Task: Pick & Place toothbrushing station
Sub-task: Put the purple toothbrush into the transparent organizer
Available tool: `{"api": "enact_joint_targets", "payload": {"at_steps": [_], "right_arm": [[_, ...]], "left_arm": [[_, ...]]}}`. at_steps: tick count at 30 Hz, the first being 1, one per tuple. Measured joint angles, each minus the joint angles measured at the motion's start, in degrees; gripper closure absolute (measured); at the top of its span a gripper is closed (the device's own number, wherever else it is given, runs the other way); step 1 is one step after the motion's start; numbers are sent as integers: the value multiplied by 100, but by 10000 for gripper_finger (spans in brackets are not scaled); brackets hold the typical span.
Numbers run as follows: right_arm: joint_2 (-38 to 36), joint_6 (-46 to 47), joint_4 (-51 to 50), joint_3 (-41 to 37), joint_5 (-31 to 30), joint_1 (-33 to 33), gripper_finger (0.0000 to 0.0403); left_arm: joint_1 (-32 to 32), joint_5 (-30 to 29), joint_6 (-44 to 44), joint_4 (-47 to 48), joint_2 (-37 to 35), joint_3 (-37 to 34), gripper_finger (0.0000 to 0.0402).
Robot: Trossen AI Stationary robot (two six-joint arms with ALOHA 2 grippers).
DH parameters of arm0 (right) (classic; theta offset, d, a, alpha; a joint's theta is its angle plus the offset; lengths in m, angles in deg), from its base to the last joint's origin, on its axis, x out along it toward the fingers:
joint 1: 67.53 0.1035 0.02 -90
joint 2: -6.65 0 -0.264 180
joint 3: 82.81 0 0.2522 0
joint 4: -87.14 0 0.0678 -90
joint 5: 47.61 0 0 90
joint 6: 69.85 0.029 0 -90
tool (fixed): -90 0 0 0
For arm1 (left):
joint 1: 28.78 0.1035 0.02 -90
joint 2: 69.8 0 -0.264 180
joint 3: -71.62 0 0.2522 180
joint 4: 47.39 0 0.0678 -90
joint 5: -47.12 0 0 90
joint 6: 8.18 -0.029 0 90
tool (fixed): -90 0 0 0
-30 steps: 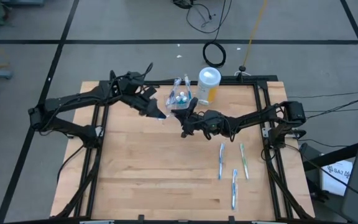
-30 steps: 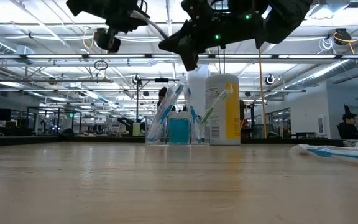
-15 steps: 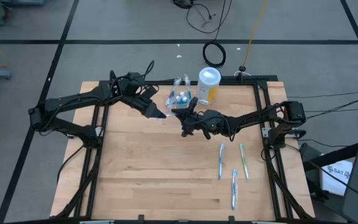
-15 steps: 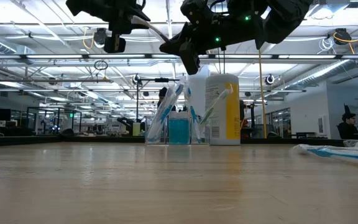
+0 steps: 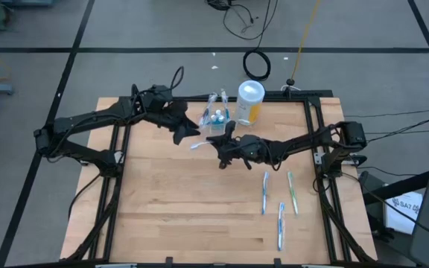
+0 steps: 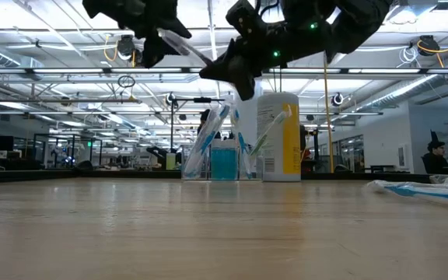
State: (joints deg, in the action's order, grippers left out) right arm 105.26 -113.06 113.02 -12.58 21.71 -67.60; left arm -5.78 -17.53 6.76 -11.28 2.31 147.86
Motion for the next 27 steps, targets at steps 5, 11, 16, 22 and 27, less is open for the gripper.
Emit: {"api": "enact_joint_targets", "payload": {"at_steps": [5, 11, 16, 22, 27], "right_arm": [[-1, 346, -208, 0, 458, 151, 396], [-251, 736, -271, -6, 1049, 323, 396], [-732, 983, -397, -166, 1258, 177, 395], [-1101, 2312, 809, -1024, 2612, -440, 395], [-875, 3129, 1873, -1399, 3155, -749, 396]], "left_arm": [[-91, -1015, -1505, 179, -2, 0, 216], [-239, -1934, -2155, 448, -2, 2, 215], [-520, -1935, -2581, 589, -5, -127, 215], [-837, -1917, -3094, -450, -587, -989, 215], [-894, -1893, -2780, -3047, -863, -2393, 215]]}}
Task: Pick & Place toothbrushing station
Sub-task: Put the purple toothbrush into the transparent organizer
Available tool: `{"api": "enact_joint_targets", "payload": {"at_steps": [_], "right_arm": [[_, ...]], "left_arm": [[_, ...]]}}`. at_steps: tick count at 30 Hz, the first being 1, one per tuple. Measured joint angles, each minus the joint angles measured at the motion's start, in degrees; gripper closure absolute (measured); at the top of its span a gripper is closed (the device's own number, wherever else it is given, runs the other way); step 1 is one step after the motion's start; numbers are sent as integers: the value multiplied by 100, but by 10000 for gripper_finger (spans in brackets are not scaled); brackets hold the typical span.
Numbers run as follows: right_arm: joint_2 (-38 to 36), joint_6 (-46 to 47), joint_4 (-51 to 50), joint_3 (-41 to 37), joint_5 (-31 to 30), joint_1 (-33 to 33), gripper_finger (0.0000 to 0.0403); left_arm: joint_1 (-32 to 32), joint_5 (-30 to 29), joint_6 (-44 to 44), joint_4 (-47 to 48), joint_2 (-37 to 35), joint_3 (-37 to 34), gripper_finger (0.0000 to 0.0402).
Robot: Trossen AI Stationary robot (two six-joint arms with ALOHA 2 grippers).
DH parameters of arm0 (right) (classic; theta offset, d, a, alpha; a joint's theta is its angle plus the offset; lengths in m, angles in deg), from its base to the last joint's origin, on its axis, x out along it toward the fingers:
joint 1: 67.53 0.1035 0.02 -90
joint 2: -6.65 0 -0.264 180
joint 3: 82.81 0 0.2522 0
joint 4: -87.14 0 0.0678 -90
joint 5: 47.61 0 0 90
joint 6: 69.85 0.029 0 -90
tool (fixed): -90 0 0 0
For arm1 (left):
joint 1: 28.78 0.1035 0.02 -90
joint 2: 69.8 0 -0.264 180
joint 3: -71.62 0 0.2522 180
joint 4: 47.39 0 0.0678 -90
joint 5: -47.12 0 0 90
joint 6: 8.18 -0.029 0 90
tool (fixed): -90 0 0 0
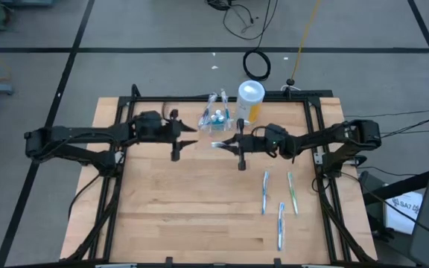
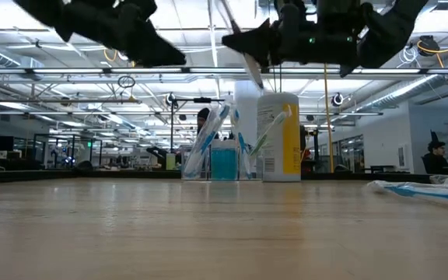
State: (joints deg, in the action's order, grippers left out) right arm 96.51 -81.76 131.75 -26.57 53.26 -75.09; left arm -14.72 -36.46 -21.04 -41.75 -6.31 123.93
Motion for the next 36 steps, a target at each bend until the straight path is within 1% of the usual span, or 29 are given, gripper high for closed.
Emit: {"api": "enact_joint_targets", "payload": {"at_steps": [2, 4, 5, 6, 8, 13, 16, 22, 25, 29, 36], "right_arm": [[161, 207, 152, -2, -1, -10, 396], [317, 308, 369, 59, -4, 4, 396], [383, 314, 397, 123, -6, 18, 396], [423, 316, 388, 150, -9, 42, 396], [520, 358, 343, 192, -4, 61, 396], [697, 642, 350, 338, -36, 5, 395], [873, 700, 371, 485, -25, 3, 395], [1314, 823, 383, 858, -12, 51, 395], [1519, 830, 324, 1060, -12, 51, 395], [1521, 822, 149, 1214, -21, 53, 395], [1529, 823, 96, 1222, -25, 53, 395]], "left_arm": [[4, 121, 293, -1149, 4, -444, 215], [-29, 374, 489, -1903, 188, -656, 215], [-70, 512, 549, -2092, 271, -706, 215], [-105, 629, 607, -2122, 331, -740, 215], [-190, 683, 660, -2256, 382, -731, 215], [-370, 664, 586, -2407, 450, -730, 215], [-415, 654, 519, -2659, 460, -713, 215], [-417, 607, 529, -2735, 473, -720, 215], [-426, 603, 450, -2625, 482, -722, 215], [-488, 601, 415, -2626, 478, -722, 215], [-525, 603, 281, -2696, 478, -722, 220]]}}
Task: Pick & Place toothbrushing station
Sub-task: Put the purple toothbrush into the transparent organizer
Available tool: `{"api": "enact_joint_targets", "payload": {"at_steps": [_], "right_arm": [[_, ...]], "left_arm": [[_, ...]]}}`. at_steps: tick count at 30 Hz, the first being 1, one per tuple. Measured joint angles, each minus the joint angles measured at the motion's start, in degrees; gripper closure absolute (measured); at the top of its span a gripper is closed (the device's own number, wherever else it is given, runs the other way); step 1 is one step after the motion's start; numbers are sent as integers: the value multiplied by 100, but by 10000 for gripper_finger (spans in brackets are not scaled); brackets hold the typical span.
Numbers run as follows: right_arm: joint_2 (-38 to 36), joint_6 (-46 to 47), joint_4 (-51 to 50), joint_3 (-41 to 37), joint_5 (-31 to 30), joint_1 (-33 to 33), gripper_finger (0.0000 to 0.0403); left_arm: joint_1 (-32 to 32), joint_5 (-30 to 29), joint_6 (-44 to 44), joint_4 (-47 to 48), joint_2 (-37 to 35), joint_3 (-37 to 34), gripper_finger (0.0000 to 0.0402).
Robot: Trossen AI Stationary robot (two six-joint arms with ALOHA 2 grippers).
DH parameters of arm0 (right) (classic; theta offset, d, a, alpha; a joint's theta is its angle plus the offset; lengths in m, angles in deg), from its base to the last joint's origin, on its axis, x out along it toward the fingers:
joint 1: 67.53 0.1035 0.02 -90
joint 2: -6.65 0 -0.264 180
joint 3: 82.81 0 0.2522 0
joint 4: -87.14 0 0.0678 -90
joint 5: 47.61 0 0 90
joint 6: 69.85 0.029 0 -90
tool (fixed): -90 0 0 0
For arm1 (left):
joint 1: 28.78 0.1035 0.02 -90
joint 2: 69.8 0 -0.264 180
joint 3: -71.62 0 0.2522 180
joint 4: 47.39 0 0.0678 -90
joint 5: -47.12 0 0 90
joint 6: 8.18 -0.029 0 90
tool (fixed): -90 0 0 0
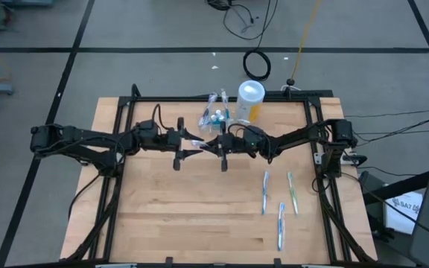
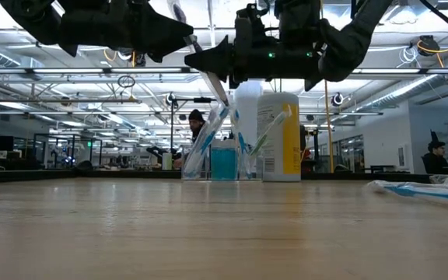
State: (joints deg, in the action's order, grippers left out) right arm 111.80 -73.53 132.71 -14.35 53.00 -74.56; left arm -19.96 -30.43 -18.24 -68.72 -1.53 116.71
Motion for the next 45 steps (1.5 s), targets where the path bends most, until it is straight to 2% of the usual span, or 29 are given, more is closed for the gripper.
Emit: {"api": "enact_joint_targets", "payload": {"at_steps": [3, 7, 11, 13, 19, 26, 30, 35, 37, 41, 45], "right_arm": [[2, 0, -9, 0, -2, 0, 395], [2, -2, -7, 0, 0, 3, 395], [2, -14, -7, 0, -21, 2, 395], [2, -99, -4, 0, -34, -6, 394], [2, -286, -155, 0, -22, -2, 376], [-53, -303, -476, -2, -7, -56, 324], [-473, -350, -1375, -4, -51, -124, 296], [-1289, -578, -3215, -4, -773, -109, 275], [-1572, -581, -3958, -6, -941, -109, 271], [-1949, -434, -4908, -9, -920, -115, 272], [-2070, -261, -5080, -9, -907, -111, 277]], "left_arm": [[-3, 12, -48, -145, 0, 0, 244], [0, 45, -207, -135, 0, 0, 303], [-2, -339, -55, -167, 0, 0, 369], [-7, -531, 15, -181, 0, 0, 388], [-11, -564, 210, -49, 0, 0, 369], [-22, -727, 463, 109, 0, 0, 393], [-3, -1076, 727, 112, -1, 0, 383], [125, -1178, 923, 481, -189, 57, 395], [170, -1407, 934, 812, -212, 242, 391], [290, -2103, 781, 2146, -289, 991, 386], [471, -2969, 1001, 3358, -134, 1735, 395]]}}
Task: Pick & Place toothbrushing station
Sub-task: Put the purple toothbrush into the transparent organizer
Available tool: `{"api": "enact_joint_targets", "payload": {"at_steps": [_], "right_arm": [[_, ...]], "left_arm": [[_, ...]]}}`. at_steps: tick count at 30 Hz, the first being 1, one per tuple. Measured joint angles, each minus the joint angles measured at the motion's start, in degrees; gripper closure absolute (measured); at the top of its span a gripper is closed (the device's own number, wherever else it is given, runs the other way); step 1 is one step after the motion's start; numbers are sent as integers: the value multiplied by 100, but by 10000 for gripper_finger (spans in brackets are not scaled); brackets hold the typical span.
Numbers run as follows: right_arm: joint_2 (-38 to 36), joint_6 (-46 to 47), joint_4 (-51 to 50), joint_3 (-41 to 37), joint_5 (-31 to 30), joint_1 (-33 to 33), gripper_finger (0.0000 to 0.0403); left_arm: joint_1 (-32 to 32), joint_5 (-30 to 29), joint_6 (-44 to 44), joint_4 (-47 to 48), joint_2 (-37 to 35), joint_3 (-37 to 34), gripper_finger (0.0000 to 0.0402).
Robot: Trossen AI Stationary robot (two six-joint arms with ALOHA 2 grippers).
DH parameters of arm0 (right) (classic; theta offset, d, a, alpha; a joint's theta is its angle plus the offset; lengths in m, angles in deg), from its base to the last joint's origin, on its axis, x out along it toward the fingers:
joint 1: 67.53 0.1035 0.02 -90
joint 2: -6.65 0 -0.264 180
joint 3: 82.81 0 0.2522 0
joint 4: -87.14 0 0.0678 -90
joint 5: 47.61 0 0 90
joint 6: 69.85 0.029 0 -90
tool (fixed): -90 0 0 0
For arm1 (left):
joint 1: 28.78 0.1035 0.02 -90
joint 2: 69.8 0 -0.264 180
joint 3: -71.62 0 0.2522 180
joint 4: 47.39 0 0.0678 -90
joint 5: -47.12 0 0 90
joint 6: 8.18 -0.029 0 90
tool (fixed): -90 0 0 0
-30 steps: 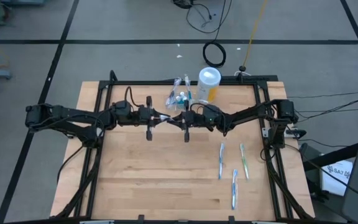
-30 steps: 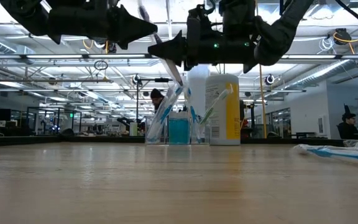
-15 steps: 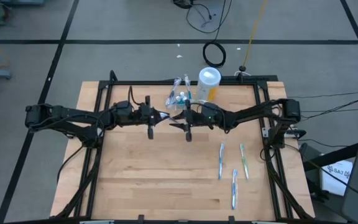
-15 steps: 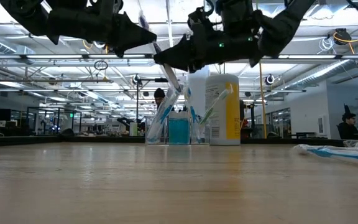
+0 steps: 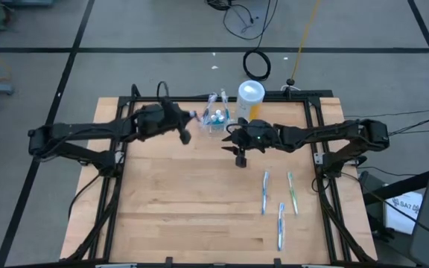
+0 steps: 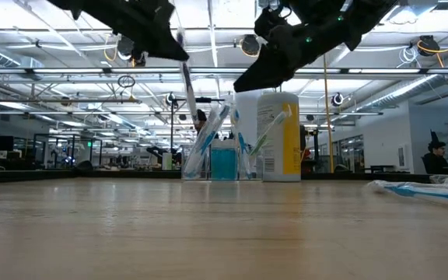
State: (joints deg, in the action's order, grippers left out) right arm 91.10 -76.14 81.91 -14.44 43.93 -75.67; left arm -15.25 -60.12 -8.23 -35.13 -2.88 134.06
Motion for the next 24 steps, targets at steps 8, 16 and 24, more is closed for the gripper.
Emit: {"api": "enact_joint_targets", "payload": {"at_steps": [8, 16, 24], "right_arm": [[2, 113, -28, -76, -2, 0, 276], [2, 115, 21, -136, 0, 0, 277], [2, 118, 20, -136, 0, 0, 280]], "left_arm": [[415, -256, 680, -8, 478, 163, 383], [667, -325, 843, -325, 1391, 154, 386], [887, -228, 1090, 248, 1721, 154, 355]]}}
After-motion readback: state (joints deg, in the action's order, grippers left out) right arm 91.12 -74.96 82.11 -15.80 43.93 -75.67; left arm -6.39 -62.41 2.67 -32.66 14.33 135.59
